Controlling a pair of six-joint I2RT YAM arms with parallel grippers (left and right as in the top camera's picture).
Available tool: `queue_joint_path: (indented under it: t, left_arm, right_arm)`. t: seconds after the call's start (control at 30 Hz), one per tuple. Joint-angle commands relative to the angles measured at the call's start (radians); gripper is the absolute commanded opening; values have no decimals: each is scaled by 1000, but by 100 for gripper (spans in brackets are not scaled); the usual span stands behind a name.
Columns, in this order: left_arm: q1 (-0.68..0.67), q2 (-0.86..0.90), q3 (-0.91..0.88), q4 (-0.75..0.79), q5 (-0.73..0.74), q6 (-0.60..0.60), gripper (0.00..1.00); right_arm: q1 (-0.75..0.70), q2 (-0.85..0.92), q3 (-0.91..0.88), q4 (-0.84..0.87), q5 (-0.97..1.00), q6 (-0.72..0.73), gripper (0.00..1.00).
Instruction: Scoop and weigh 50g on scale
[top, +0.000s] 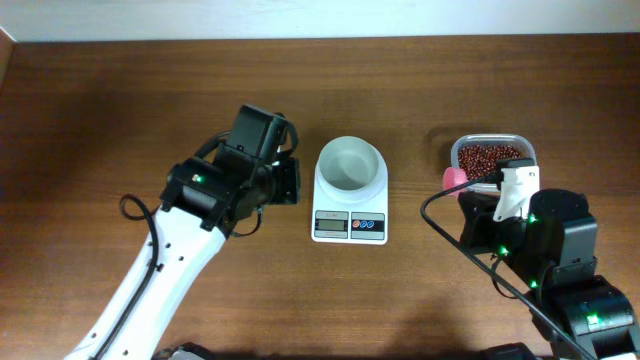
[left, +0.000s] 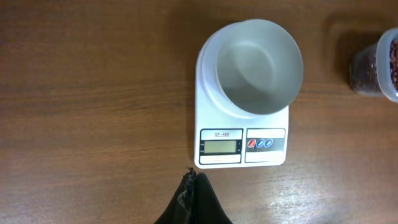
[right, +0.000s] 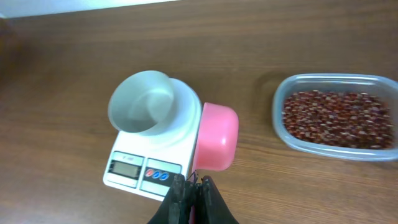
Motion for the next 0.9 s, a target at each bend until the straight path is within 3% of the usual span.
queue_joint_path:
  t: [0.0, 0.13, 0.2, 0.33, 0.53, 0.63, 0.73, 0.8, 0.87]
  left_arm:
    - [-52, 3, 9, -2, 8, 100, 0]
    - [-128, 3, 9, 10, 13, 234, 0]
    - [-161, 3, 9, 74, 126, 340, 0]
    - [-162, -2, 9, 108, 232, 405, 0]
    - [-160, -243, -24, 108, 249, 502, 0]
    - [-144, -349, -172, 198, 244, 481, 0]
    - [-134, -357, -328, 349, 252, 350, 0]
    - [-134, -346, -399, 464, 297, 295, 0]
    - [-134, -341, -401, 471, 293, 296, 0]
  right_arm:
    - [5, -5, 20, 2, 62, -9, 4]
    - [5, -5, 20, -4, 57, 10, 4]
    - [5, -5, 20, -14, 57, 56, 4]
    - [4, -5, 21, -26, 178, 77, 4]
    - [4, -5, 27, -13, 268, 111, 4]
    - [4, -5, 29, -7, 268, 111, 4]
    - [4, -3, 36, -17, 267, 111, 4]
    - [4, 27, 111, -90, 268, 72, 4]
    - [3, 72, 181, -159, 268, 73, 4]
